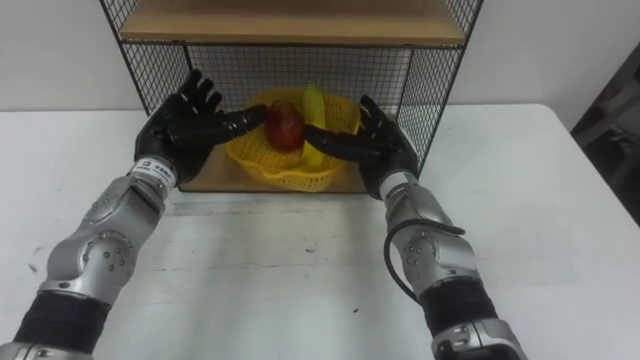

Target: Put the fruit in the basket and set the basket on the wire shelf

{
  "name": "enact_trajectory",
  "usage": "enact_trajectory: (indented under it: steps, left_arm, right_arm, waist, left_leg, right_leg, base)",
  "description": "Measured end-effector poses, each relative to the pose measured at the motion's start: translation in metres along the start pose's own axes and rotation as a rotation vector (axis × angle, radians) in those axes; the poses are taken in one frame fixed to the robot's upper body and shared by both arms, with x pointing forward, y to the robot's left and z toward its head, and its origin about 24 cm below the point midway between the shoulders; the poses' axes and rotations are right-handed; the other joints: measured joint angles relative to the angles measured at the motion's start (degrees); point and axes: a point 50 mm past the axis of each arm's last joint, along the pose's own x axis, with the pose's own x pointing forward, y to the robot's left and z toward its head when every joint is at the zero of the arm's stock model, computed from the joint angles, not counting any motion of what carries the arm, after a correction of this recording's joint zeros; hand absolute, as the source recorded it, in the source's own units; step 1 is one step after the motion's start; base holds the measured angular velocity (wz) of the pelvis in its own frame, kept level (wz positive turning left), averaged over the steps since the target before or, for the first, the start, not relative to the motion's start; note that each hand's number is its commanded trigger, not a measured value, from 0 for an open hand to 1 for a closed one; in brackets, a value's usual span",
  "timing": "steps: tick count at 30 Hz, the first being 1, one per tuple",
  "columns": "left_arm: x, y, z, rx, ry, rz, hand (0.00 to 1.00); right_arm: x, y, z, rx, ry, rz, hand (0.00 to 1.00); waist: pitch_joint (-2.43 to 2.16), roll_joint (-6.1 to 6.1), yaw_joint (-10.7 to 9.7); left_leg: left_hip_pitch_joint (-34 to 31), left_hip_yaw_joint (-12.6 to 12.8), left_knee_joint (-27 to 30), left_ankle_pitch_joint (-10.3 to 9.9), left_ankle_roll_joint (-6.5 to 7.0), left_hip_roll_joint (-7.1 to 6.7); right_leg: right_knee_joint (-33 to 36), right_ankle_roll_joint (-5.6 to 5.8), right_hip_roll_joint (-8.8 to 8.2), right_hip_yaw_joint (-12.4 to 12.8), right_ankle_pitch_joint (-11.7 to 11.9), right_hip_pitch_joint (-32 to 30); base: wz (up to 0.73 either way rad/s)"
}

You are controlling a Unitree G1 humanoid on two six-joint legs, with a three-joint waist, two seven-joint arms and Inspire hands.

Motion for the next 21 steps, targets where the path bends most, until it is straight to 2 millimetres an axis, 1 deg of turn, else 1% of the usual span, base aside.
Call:
enact_trajectory:
  steps: [1, 3, 9, 13, 19, 21]
  left_arm:
    - [0.000, 0.000, 0.001, 0.008, -0.004, 0.000, 0.00]
    - [0.000, -0.001, 0.002, 0.009, -0.007, -0.003, 0.00]
    - [0.000, -0.001, 0.004, 0.009, -0.014, -0.007, 0.00]
    - [-0.001, -0.004, 0.009, 0.011, -0.036, -0.021, 0.00]
    - [-0.001, -0.007, 0.012, 0.013, -0.049, -0.030, 0.00]
    - [-0.001, -0.007, 0.012, 0.013, -0.051, -0.031, 0.00]
  right_arm:
    - [0.000, 0.001, 0.002, -0.002, -0.007, 0.005, 0.00]
    - [0.000, 0.003, 0.006, -0.004, -0.023, 0.020, 0.00]
    - [-0.001, 0.004, 0.007, -0.002, -0.028, 0.041, 0.00]
    - [-0.001, 0.004, 0.008, -0.007, -0.032, 0.049, 0.00]
    - [-0.001, 0.001, 0.014, -0.019, -0.057, 0.035, 0.00]
    - [-0.002, 0.003, 0.018, -0.026, -0.072, 0.045, 0.00]
  waist:
    - [0.00, 0.00, 0.01]
    - [0.00, 0.00, -0.02]
    - [0.00, 0.00, -0.14]
    - [0.00, 0.00, -0.18]
    - [0.01, 0.02, -0.24]
    - [0.01, 0.02, -0.23]
  left_leg:
    - [-0.10, 0.00, -0.12, 0.00, 0.00, 0.01]
    - [-0.11, 0.01, -0.17, 0.00, 0.00, 0.04]
    - [-0.12, 0.05, -0.16, 0.00, -0.01, 0.04]
    - [-0.11, 0.21, -0.16, 0.01, -0.01, 0.05]
    - [-0.14, 0.46, -0.17, 0.01, -0.01, 0.11]
    - [-0.07, 0.53, -0.21, 0.00, -0.01, 0.15]
  right_leg:
    - [0.02, -0.06, 0.28, 0.00, 0.04, -0.08]
    - [0.01, -0.08, 0.32, 0.00, 0.06, 0.09]
    - [-0.09, -0.08, 0.29, 0.06, 0.06, 0.10]
    - [-0.16, -0.08, 0.15, 0.51, 0.05, 0.06]
    - [-0.15, -0.08, 0.07, 0.36, 0.05, -0.02]
    - [-0.06, -0.08, 0.18, 0.40, 0.06, -0.04]
  base:
    - [0.00]
    - [0.00]
    - [0.00]
    - [0.00]
    - [0.00]
    - [0.00]
